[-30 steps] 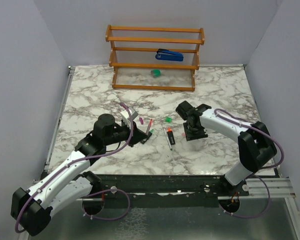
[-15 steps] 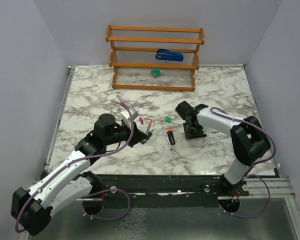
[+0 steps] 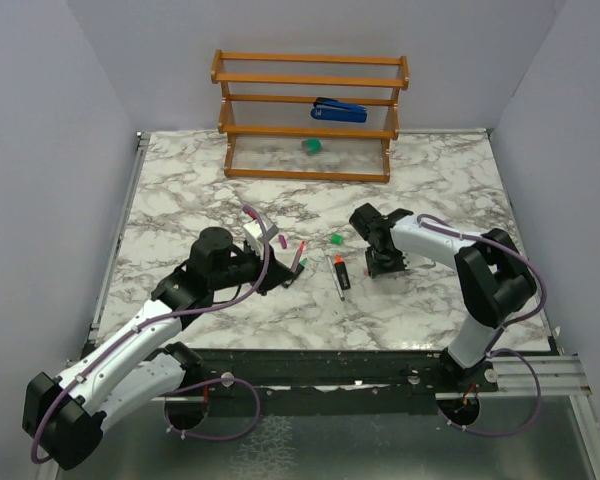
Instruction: Insert the pens into the pen caps
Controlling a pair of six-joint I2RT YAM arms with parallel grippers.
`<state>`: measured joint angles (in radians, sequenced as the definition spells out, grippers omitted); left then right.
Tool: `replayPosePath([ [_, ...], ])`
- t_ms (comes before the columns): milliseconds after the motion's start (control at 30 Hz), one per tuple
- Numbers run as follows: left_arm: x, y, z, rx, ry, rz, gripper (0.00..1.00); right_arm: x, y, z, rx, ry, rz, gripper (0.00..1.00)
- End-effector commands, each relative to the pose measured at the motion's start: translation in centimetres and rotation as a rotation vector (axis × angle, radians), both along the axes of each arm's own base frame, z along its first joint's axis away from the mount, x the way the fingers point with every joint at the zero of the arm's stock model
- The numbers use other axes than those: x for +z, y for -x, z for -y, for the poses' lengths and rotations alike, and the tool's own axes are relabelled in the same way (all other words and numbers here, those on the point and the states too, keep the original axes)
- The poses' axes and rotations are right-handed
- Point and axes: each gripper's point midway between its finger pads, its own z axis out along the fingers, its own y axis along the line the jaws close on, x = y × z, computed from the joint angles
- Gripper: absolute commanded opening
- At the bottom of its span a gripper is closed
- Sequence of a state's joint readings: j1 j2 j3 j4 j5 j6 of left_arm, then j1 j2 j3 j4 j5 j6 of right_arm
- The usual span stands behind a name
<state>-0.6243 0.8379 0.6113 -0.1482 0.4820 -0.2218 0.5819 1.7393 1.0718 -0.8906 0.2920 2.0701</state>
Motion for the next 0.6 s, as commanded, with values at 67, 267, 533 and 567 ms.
replayPosePath([
  [67,1.0,0.0,0.4,-0.025,0.006,0.026,0.00,-0.8,-0.7,0.1,-0.137,-0.015,0.024,0.01],
  [267,1.6,-0.1,0.6,-0.029,0.032,0.054,0.00,11.9,-8.3,1.5,0.362,0.330,0.287,0.01],
  [533,8.3,2.1,3.7,-0.201,0.382,0.064,0.00,36.2,-5.2,-12.1,1.416,0.401,1.391,0.01],
  [567,8.2,2.0,4.1,-0.211,0.395,0.034,0.00,36.7,-4.1,-13.1,1.498,0.356,1.409,0.01],
])
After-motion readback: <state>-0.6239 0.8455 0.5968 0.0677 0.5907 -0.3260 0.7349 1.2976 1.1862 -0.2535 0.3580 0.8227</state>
